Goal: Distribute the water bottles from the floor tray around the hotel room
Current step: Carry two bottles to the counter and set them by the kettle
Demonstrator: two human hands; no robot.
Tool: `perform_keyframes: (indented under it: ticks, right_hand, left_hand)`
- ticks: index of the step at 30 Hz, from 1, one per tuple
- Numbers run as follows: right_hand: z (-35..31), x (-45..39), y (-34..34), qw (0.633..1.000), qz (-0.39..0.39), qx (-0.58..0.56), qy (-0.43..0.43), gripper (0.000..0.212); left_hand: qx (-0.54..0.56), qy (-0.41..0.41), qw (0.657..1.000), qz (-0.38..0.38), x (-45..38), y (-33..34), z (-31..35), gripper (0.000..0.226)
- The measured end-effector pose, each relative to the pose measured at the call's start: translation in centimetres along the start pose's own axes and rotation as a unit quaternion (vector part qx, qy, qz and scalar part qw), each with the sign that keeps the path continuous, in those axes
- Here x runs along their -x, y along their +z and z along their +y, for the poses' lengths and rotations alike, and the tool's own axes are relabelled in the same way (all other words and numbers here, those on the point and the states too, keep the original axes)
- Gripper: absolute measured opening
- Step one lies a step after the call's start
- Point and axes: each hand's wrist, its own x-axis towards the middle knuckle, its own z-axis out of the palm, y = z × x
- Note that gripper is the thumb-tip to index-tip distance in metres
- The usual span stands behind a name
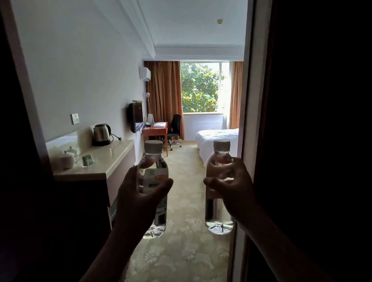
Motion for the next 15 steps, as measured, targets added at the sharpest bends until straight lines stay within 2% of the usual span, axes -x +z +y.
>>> perform_keyframes:
  ticks: [7, 11, 15]
  right_hand:
    - [3.1, -11.6, 7.6, 1.000, 0.027, 0.013, 0.003, 0.063]
    - [6.3, -17.2, 9.6, 0.999, 0.046, 0.014, 0.014, 0.067]
    - [9.7, -22.5, 10.8, 0.999, 0.049, 0.019, 0.014, 0.068]
  left_hand:
    - [0.019, -0.017, 0.999, -0.023, -13.7, -0.1, -7.2, 0.043]
    - [0.023, -0.008, 0.999, -0.044, -19.2, 1.0, -10.9, 0.046]
    - [0.028, 0.004, 0.997, -0.065, -24.2, 2.9, -15.1, 0.038]
